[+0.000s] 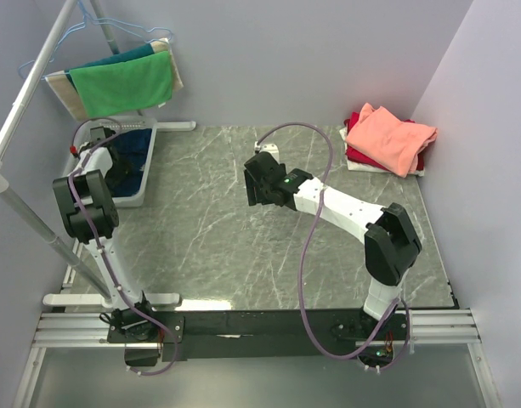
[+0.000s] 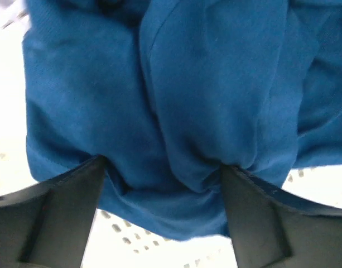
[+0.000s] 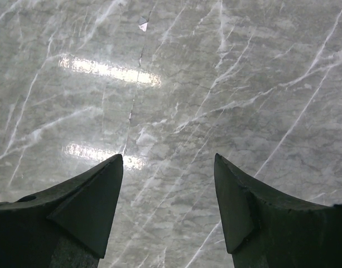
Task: Fold and stack the t-shirts
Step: Grab the tshirt from the pile
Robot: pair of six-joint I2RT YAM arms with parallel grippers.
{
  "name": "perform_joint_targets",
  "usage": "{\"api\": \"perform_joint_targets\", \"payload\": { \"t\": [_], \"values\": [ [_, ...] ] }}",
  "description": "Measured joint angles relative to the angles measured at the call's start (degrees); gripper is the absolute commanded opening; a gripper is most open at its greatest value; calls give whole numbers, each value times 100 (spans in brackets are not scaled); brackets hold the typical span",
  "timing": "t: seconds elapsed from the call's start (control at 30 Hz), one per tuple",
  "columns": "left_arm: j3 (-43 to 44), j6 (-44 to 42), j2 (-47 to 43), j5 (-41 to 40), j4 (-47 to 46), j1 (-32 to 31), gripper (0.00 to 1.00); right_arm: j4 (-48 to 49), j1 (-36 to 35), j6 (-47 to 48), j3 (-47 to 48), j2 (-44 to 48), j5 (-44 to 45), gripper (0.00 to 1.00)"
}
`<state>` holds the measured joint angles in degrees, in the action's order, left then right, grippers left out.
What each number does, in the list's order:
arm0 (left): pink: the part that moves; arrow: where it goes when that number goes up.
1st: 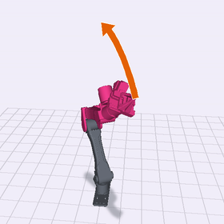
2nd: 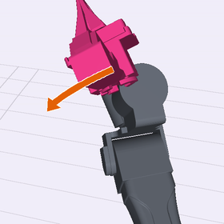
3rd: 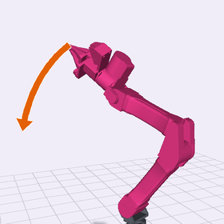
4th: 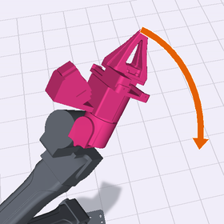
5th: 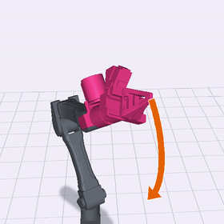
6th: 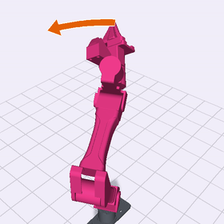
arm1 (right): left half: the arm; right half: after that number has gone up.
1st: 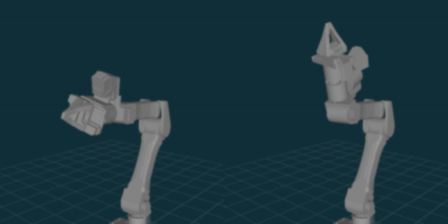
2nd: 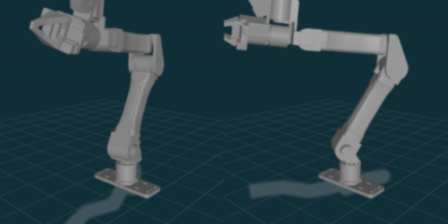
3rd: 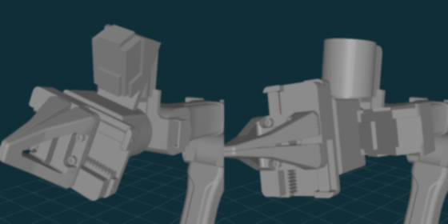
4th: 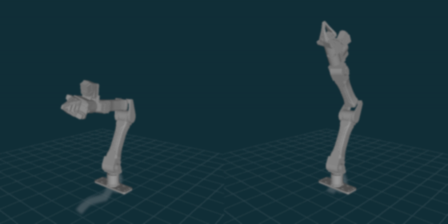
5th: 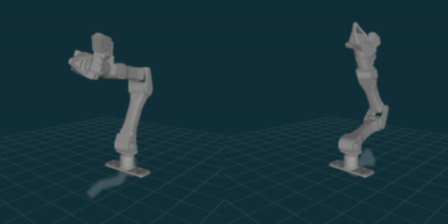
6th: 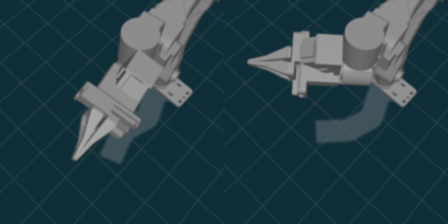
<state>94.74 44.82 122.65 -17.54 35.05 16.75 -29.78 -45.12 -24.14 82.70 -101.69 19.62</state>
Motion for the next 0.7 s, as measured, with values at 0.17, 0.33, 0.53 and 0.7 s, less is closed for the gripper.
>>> {"api": "perform_joint_targets", "payload": {
  "t": [0.17, 0.33, 0.53, 0.7],
  "values": [
    [208, -39, 149, 140, -15, 50, 44, -140, 0, -2, 170, -87, -2, 73],
    [280, -96, 149, 225, -28, 52, 1, -155, 0, -22, 267, -170, -24, 73],
    [249, -201, 101, 291, -63, 59, 1, -160, 0, -48, 269, -184, -87, 72],
    [-140, -280, -330, 398, -136, 48, 1, -155, 0, -96, 269, -184, -133, 72]
  ]
}}
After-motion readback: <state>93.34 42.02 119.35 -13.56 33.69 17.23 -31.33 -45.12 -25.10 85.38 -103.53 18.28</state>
